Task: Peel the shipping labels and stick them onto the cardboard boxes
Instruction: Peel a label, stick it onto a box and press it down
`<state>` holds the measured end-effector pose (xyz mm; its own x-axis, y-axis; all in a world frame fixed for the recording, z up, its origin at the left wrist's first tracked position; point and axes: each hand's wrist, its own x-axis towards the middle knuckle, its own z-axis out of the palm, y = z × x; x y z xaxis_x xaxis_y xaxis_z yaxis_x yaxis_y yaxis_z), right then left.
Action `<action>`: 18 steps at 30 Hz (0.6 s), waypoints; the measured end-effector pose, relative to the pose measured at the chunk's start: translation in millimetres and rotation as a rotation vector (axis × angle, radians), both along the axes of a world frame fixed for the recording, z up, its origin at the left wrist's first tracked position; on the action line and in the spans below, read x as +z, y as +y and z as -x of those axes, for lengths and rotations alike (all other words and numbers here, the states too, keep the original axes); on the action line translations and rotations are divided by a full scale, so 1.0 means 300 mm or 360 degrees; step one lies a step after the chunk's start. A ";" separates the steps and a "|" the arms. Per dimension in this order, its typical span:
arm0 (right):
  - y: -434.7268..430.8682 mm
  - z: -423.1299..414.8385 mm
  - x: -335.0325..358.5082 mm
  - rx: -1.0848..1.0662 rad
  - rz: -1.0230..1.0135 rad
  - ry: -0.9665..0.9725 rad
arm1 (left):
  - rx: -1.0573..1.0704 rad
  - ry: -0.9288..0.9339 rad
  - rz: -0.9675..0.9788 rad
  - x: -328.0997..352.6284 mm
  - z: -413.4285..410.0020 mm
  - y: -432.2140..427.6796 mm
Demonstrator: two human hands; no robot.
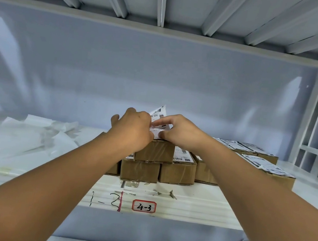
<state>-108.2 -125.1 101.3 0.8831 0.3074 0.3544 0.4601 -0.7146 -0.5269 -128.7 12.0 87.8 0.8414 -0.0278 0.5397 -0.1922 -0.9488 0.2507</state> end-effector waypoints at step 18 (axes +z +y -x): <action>0.055 -0.033 0.002 -0.0352 -0.0224 0.0151 | -0.0426 0.0247 0.0121 -0.045 0.000 0.057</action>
